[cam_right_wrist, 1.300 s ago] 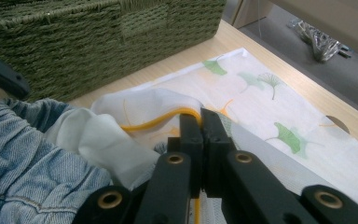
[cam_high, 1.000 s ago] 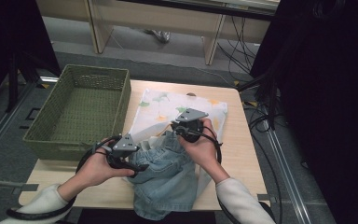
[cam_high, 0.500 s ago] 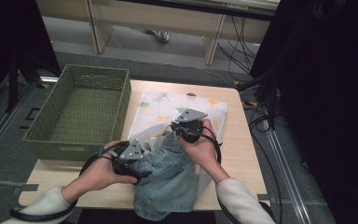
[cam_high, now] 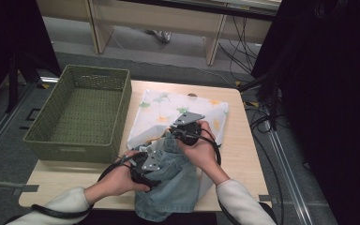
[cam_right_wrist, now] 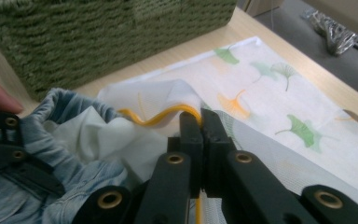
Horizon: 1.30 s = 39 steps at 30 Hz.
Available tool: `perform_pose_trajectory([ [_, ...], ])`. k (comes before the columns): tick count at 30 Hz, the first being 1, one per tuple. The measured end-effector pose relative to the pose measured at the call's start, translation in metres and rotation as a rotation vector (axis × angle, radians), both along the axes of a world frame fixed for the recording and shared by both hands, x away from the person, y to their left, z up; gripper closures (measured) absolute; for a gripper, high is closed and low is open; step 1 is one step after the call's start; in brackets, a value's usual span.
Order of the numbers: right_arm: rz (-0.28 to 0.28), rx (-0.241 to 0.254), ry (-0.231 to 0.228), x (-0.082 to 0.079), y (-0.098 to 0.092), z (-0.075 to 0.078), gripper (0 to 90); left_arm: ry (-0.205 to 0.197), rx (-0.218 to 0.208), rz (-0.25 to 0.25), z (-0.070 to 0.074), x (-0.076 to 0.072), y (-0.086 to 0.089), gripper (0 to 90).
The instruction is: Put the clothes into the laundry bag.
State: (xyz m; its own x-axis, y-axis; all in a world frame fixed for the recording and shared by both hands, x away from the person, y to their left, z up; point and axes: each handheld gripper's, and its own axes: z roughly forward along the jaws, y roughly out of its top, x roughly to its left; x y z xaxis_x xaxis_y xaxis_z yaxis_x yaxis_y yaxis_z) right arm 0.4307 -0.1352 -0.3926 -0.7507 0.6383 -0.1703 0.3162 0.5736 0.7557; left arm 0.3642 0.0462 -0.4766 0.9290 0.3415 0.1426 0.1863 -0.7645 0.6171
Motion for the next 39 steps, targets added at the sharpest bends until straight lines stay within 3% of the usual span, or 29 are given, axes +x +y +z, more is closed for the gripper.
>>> perform_pose_trajectory([
  [3,0.002,-0.008,0.009,-0.001,0.001,-0.002,90.0,-0.009,0.030,-0.003,-0.008,0.002,-0.006,38.1],
  [7,0.004,-0.006,0.009,-0.002,0.001,-0.001,90.0,-0.026,0.069,0.006,-0.008,0.003,-0.010,49.8],
  [15,0.008,-0.008,0.008,-0.002,0.001,-0.001,90.0,-0.032,0.088,0.030,-0.010,0.001,-0.014,68.2],
  [18,0.009,-0.008,0.007,-0.003,0.001,-0.001,90.0,-0.025,0.069,0.045,-0.008,0.000,-0.012,72.8],
  [24,0.006,0.001,0.003,-0.004,0.001,0.002,90.0,-0.004,-0.047,0.098,0.017,0.001,-0.002,77.1],
  [29,0.009,0.011,-0.002,-0.006,0.002,0.006,90.0,-0.035,-0.138,0.156,0.040,0.007,0.007,78.0],
  [39,0.037,0.034,-0.040,-0.014,0.007,0.018,90.0,-0.114,-0.215,0.194,0.068,0.014,0.006,78.3],
])
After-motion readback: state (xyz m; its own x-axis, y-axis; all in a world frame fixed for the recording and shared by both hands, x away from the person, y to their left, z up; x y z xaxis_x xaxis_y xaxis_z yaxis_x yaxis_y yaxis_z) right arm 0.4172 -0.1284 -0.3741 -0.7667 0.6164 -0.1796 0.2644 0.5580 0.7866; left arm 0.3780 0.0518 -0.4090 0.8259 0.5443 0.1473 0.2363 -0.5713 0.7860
